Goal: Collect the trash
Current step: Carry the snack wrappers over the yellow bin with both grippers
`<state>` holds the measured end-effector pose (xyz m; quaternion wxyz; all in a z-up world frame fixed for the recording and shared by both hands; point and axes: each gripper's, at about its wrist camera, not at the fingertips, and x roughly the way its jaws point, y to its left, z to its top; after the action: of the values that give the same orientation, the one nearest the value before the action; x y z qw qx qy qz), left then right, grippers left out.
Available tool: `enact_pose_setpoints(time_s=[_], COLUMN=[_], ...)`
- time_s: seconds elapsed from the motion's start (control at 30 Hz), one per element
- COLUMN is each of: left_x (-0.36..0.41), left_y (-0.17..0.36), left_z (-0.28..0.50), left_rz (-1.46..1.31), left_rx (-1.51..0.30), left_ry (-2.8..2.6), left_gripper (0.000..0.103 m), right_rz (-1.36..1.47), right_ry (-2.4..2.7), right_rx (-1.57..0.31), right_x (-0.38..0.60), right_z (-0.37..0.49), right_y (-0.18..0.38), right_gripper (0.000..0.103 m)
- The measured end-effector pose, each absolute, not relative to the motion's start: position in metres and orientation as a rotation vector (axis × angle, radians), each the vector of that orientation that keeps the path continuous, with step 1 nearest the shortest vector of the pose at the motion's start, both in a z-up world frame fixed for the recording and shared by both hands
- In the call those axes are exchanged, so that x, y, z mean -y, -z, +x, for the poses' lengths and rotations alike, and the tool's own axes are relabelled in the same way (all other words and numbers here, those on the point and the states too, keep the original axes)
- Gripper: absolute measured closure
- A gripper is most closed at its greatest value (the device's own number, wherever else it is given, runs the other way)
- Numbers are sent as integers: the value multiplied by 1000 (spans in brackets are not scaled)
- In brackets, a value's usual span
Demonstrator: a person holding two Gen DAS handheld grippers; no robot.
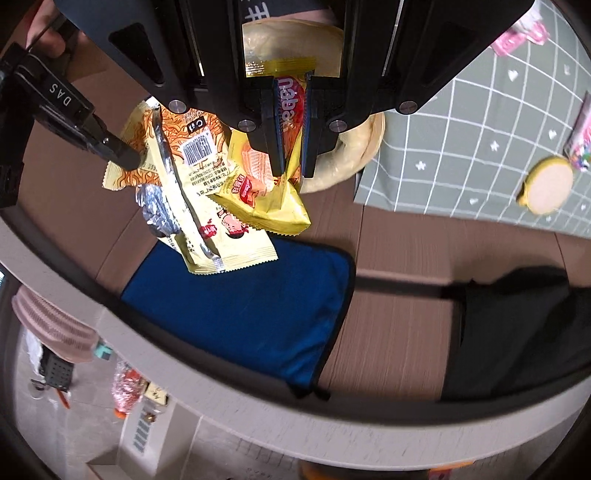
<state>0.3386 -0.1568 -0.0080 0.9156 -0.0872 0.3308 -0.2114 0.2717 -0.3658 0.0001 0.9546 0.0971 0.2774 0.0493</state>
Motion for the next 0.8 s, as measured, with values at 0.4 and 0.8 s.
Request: enact_pose_setpoints(time_s=[0.4,0.8], left_x=[167,196], left_y=[52,86], left_z=[356,381], left_rz=[-186,-93], left_rx=[-770,-873], left_ry=[414,438], left_gripper=[94,94], right_rz=[234,201], right_ry=[-79,-67], right_rx=[-673,-792], right_x=[378,367], right_z=[302,327], right_y=[46,82], right_gripper=[95,95])
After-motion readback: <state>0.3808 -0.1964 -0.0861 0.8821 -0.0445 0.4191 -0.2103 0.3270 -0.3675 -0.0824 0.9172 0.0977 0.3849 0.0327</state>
